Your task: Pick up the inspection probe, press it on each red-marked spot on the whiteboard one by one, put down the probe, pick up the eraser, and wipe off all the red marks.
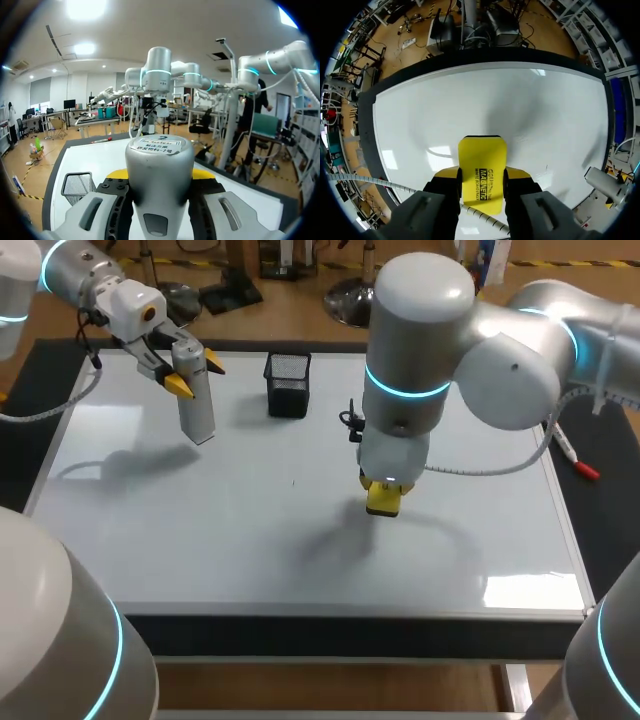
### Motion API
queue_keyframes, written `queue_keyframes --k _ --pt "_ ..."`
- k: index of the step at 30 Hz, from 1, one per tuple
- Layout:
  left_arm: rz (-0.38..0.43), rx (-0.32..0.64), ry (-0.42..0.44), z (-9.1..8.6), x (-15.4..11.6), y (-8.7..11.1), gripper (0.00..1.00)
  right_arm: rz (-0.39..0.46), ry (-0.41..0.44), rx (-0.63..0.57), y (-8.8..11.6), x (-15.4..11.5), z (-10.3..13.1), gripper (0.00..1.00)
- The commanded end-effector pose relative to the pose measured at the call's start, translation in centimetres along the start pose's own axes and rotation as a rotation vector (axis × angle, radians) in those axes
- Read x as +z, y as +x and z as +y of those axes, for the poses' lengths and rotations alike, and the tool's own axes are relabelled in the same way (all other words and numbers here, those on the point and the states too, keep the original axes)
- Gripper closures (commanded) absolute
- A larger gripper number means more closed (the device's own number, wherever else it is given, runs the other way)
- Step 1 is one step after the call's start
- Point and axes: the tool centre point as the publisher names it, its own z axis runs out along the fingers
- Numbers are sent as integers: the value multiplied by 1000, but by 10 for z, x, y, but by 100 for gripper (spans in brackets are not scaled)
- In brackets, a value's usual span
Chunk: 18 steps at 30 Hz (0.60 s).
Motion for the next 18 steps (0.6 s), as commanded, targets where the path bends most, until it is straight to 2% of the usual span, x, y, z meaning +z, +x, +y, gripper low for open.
queue_keyframes --k 1,8,13,18 --pt "5 1 1 0 -2 -1 100 1 2 -2 1 -1 0 100" --pt "5 1 1 0 -2 -1 100 13 -1 -14 0 3 -7 100" --pt "5 1 1 0 -2 -1 100 31 5 -37 -2 8 -36 100" --pt "5 1 1 0 -2 -1 100 12 -11 -62 -5 12 -69 100"
